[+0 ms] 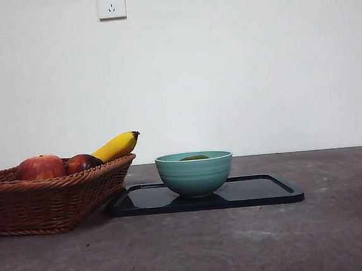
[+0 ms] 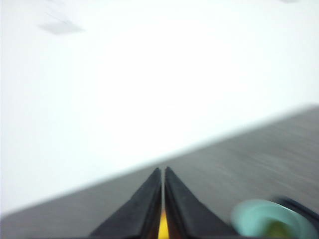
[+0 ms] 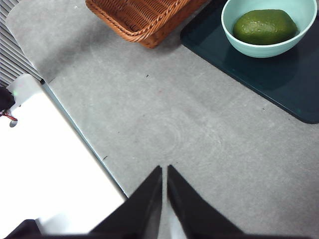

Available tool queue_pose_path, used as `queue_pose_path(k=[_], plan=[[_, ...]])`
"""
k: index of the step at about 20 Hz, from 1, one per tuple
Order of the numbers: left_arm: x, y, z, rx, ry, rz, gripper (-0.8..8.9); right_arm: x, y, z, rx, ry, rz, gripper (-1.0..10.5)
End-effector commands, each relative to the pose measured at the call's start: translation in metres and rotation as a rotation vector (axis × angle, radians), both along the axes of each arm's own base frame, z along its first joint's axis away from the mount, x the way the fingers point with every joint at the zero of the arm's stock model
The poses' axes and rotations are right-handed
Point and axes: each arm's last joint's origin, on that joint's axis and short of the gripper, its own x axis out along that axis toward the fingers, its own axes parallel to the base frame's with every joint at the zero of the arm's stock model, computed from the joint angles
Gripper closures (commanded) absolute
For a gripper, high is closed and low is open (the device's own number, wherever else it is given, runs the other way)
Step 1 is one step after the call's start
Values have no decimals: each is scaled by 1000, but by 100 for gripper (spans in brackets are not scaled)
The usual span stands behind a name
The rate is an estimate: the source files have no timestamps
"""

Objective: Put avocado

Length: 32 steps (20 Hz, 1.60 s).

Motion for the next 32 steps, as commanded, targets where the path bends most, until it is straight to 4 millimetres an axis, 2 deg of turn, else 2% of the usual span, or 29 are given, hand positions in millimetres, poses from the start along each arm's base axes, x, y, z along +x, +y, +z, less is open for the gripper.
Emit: queue_pose_path(k=[1, 3, 7, 14, 21, 32], plan=[[-6, 9, -26, -9, -37, 182, 804, 1, 2, 2, 9, -8, 9, 940], [-9, 15, -55, -16, -26, 288, 804, 1, 2, 2, 9, -8, 9, 940], [-10, 20, -107, -13, 34, 340, 804, 1, 2, 2, 9, -8, 9, 940], [-8, 22, -156, -18, 113, 377, 804, 1, 2, 2, 9, -8, 9, 940], [-9, 22, -181, 13, 300, 382, 804, 1, 2, 2, 10, -9, 9, 940], [-9, 22, -182, 12, 310, 381, 804, 1, 2, 3, 13, -13, 9, 940]])
